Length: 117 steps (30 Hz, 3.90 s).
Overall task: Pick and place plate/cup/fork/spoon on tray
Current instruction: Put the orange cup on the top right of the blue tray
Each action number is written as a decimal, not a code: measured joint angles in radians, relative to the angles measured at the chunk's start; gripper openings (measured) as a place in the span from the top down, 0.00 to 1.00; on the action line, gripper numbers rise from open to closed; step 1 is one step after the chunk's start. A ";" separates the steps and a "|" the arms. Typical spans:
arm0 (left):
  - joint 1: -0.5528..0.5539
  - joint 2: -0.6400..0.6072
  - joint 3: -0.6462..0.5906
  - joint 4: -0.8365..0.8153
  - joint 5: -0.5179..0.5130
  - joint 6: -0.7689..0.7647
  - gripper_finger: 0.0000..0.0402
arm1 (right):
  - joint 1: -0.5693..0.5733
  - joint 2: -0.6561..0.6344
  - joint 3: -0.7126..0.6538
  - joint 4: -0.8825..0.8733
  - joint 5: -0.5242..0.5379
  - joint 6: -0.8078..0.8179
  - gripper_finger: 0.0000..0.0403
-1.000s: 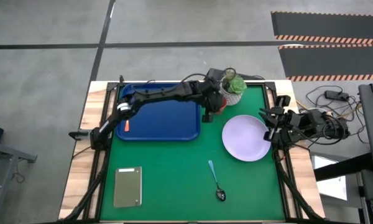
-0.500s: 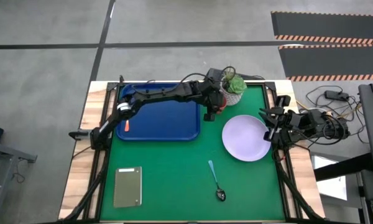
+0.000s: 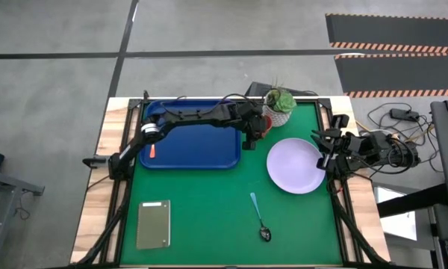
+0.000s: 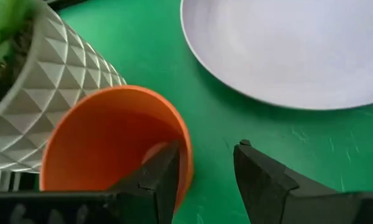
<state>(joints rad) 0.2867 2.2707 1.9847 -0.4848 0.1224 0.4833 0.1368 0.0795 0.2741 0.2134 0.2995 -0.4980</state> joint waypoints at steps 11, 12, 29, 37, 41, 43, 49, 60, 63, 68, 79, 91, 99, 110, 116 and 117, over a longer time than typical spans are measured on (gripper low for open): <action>0.000 0.001 -0.009 0.013 -0.006 -0.005 0.69 | 0.000 0.000 0.000 0.000 0.017 0.000 0.87; 0.000 0.001 -0.009 0.012 -0.006 -0.005 0.70 | 0.000 0.000 0.000 0.000 0.017 0.000 0.87; 0.000 0.001 -0.008 0.014 -0.007 -0.005 0.97 | 0.000 0.000 0.000 -0.001 0.017 0.000 0.87; -0.005 -0.022 -0.007 0.011 -0.007 -0.005 0.99 | 0.000 0.000 0.000 -0.003 0.017 0.000 0.87; -0.014 -0.046 -0.004 0.004 -0.007 -0.005 0.99 | 0.000 0.000 0.000 -0.006 0.016 0.000 0.87; -0.019 -0.061 -0.004 -0.002 -0.007 -0.006 0.99 | 0.000 0.000 0.000 -0.008 0.016 0.000 0.87; -0.028 -0.126 -0.004 -0.055 -0.009 -0.010 0.99 | 0.000 0.001 0.000 -0.009 0.016 0.000 0.87; -0.005 -0.194 -0.007 -0.173 -0.132 -0.032 0.99 | 0.000 0.000 0.000 -0.015 0.016 0.000 0.87; 0.010 -0.194 -0.008 -0.197 -0.165 -0.034 0.99 | 0.000 0.000 0.000 -0.020 0.016 0.000 0.87; 0.046 -0.194 -0.014 -0.240 -0.241 -0.114 0.99 | 0.000 0.000 0.000 -0.026 0.016 0.000 0.87; 0.095 -0.196 -0.085 -0.233 -0.340 -0.365 0.99 | 0.000 0.000 0.000 -0.040 0.016 0.000 0.87; 0.098 -0.213 -0.186 -0.196 -0.525 -0.672 0.99 | 0.000 0.000 0.000 -0.042 0.016 0.000 0.87; 0.096 -0.213 -0.241 -0.102 -0.537 -0.713 0.99 | 0.000 0.000 0.000 -0.043 0.016 0.000 0.87; 0.096 -0.213 -0.284 -0.095 -0.603 -0.740 0.99 | 0.000 0.000 0.000 -0.044 0.016 0.000 0.87; 0.096 -0.212 -0.305 -0.047 -0.604 -0.740 0.99 | 0.000 0.000 0.000 -0.044 0.016 0.000 0.87; 0.096 -0.212 -0.305 -0.041 -0.604 -0.740 0.99 | 0.000 0.000 0.000 -0.044 0.016 0.000 0.87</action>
<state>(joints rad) 0.3828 2.0586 1.6799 -0.5257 -0.4812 -0.2565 0.1368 0.0795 0.2737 0.1692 0.3157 -0.4980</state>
